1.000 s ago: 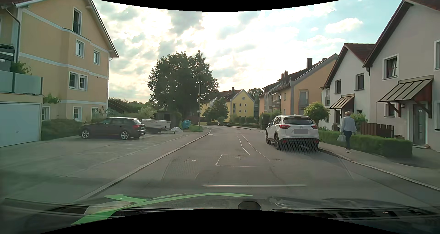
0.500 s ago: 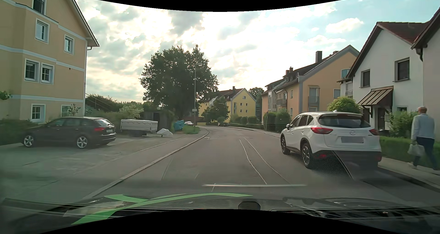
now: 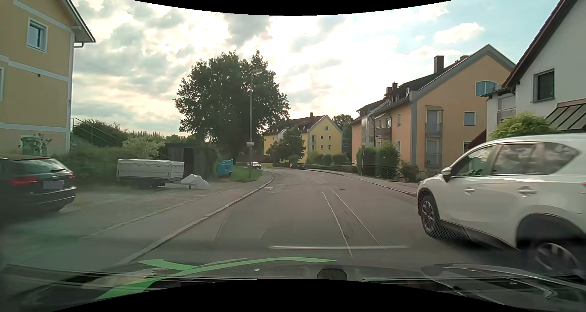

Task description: Follow the waypoints while adhering to traffic rules and regulations

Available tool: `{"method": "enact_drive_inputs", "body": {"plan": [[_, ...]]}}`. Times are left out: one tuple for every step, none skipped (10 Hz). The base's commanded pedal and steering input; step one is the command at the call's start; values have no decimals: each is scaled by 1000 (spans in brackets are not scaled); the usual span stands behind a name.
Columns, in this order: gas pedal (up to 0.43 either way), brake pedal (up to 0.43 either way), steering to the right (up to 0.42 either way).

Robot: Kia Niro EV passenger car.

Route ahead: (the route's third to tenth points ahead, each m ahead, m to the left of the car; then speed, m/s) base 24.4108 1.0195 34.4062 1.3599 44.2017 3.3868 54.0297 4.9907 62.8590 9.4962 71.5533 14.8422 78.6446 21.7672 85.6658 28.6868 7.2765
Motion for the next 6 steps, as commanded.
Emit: {"method": "enact_drive_inputs", "body": {"plan": [[0,0,3],[0,0,4],[0,0,6],[0,0,11],[0,0,13],[0,0,13]]}}
